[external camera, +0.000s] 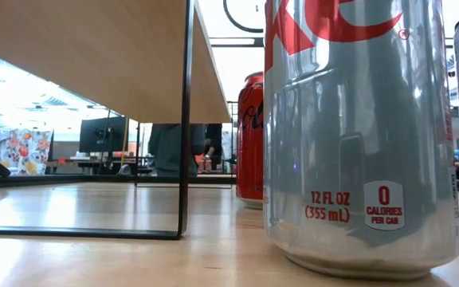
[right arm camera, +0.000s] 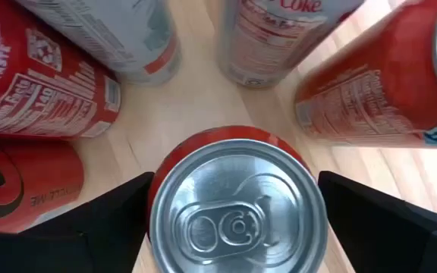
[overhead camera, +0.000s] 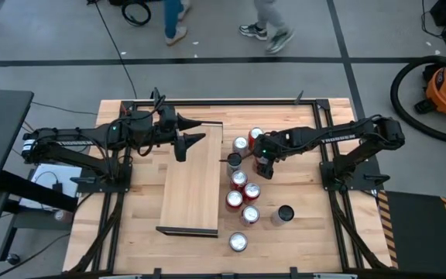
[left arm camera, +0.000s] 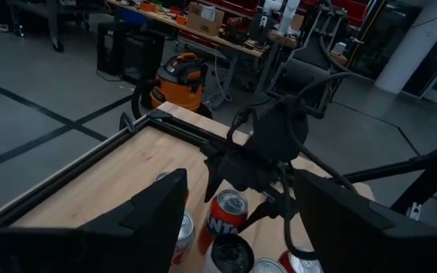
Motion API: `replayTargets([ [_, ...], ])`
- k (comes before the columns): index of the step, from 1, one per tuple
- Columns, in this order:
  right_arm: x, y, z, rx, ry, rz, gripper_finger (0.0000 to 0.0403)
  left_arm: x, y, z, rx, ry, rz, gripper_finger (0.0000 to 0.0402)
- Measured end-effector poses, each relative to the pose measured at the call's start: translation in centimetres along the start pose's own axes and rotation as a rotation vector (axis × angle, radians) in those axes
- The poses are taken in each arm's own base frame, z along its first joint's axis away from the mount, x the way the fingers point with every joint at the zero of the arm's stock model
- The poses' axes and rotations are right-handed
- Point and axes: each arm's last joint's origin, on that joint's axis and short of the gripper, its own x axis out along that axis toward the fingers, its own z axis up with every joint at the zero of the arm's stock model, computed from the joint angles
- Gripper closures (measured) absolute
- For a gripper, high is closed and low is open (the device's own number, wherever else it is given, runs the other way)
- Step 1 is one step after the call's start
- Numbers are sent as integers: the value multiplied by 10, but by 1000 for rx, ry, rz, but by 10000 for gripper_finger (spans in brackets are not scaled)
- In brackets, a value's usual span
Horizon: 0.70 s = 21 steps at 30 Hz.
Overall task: Place canned beverage on shelf
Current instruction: Put the bottom orange soda can on the shelf
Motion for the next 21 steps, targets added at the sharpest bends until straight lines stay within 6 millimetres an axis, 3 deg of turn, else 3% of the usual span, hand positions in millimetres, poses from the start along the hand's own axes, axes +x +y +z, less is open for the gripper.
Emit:
replayTargets([
  [10, -14, 4, 11, -12, -58, 6, 28, 0, 0, -1, 13, 6, 2, 147],
  [14, -22, 7, 22, -151, -124, 6, 29, 0, 0, 0, 24, 3, -12, 147],
  [21, -22, 4, 18, -334, -80, 7, 29, 0, -2, 0, 52, 17, -61, 147],
])
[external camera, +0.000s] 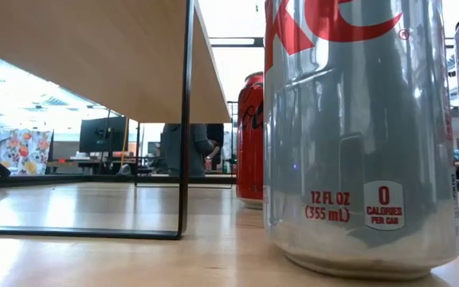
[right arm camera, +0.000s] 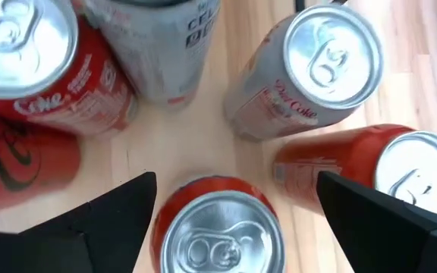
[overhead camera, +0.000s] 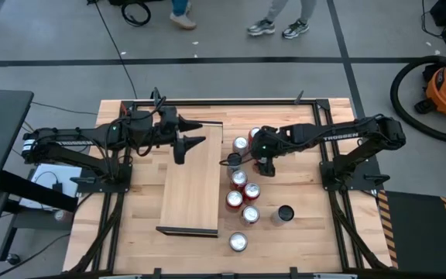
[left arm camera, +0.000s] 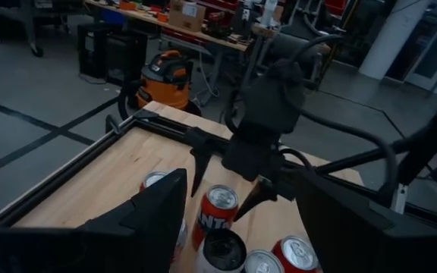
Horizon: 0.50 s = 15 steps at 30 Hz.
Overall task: Place canned beverage on shelf
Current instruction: Put the bottom orange soda can on the shelf
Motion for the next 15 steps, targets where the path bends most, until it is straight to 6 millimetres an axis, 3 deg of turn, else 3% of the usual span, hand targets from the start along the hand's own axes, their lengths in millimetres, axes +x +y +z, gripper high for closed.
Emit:
replayTargets([
  [5, 2, -1, 1, 4, 1, -51, 29, -1, -1, 1, 0, 2, -19, 147],
  [15, 10, -12, 0, 244, 8, -274, 30, -1, -1, 1, -7, 1, -20, 147],
])
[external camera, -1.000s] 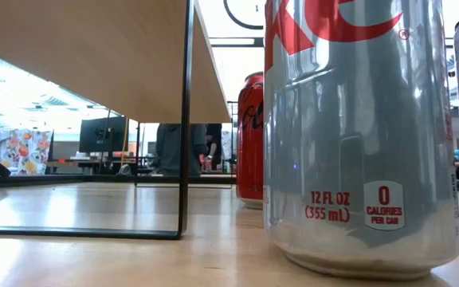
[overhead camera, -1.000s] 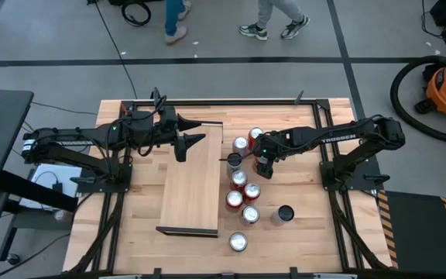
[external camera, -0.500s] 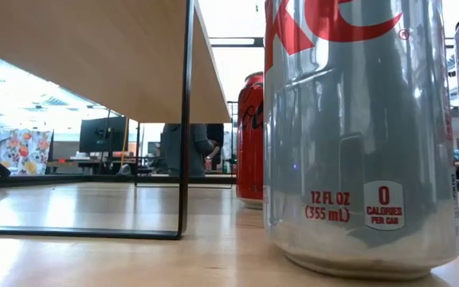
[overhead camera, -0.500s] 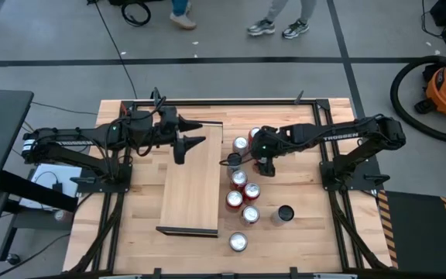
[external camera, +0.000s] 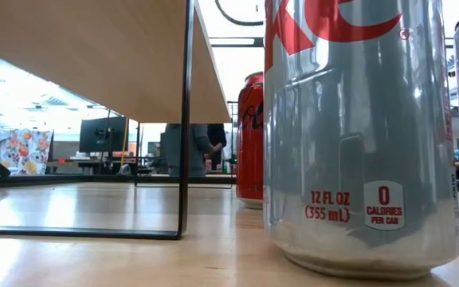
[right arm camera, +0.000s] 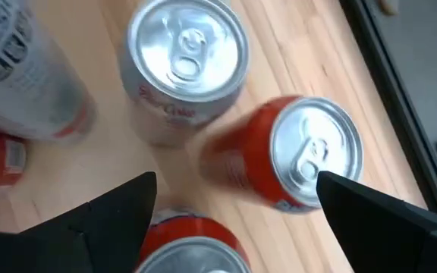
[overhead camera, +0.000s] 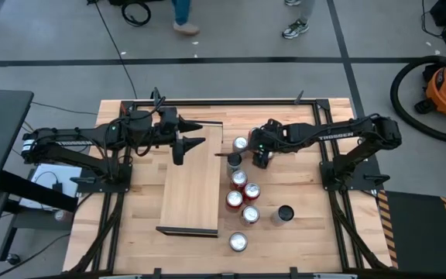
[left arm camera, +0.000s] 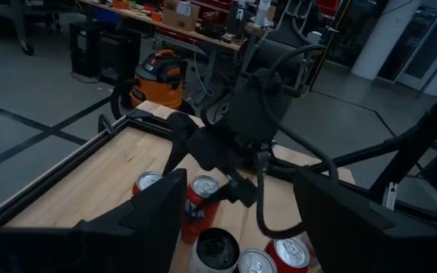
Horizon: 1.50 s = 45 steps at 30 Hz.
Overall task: Place canned beverage on shelf
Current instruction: Put the bottom orange soda can on the shelf
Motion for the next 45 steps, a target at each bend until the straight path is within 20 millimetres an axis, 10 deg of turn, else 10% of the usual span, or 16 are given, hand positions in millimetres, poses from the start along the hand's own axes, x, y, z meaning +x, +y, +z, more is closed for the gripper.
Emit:
replayTargets([
  [17, -63, -45, -20, -85, -157, 271, 31, 0, 0, 1, -41, -8, -2, 147],
  [33, -21, -38, -58, -84, -7, 256, 31, -4, -1, 4, -52, -26, -8, 147],
  [45, -15, 9, -58, 44, 75, 430, 31, -6, 12, 17, 8, -43, 81, 147],
])
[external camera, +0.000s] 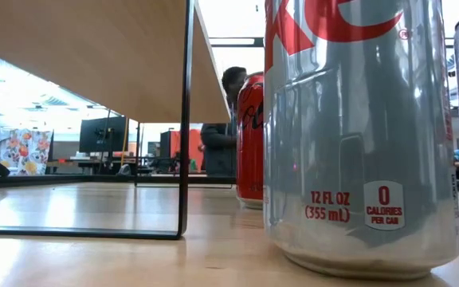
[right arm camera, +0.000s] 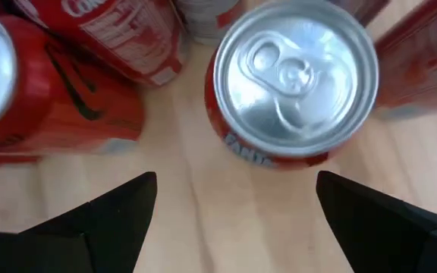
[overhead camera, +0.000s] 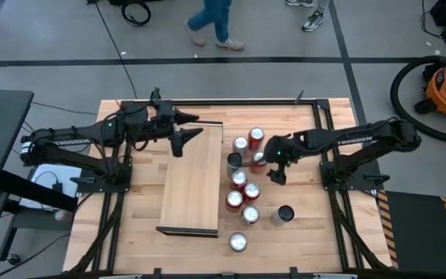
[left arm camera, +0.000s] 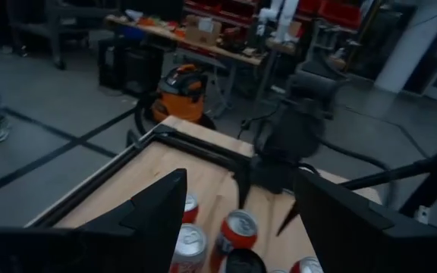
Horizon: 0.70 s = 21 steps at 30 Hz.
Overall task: Place canned beverage on shelf
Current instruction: Put the bottom orange soda can on the shelf
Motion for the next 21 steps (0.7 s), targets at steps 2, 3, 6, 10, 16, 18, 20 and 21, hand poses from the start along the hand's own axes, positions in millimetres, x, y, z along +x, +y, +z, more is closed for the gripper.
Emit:
replayTargets([
  [2, 0, 7, -2, 31, 5, 13, 31, 0, 2, 9, 3, 14, 23, 147],
  [3, 0, 10, -3, 36, 3, 17, 31, 0, 4, 13, 6, 25, 37, 147],
  [6, -2, 19, -3, 17, -23, 46, 31, 3, 10, 25, 7, 61, 78, 148],
  [10, -10, 21, -5, 10, -57, 14, 31, 11, 14, 33, 0, 128, 72, 148],
  [16, -27, 15, -4, 24, -165, -48, 49, 31, 10, 31, -30, 253, -21, 148],
  [18, -30, 12, -3, -6, -195, -75, 54, 39, 8, 29, -46, 279, -43, 148],
  [20, -31, 9, 1, -17, -221, -81, 56, 44, 5, 26, -72, 297, -65, 148],
  [21, -31, 7, 2, -17, -229, -85, 57, 47, 4, 24, -85, 311, -73, 148],
])
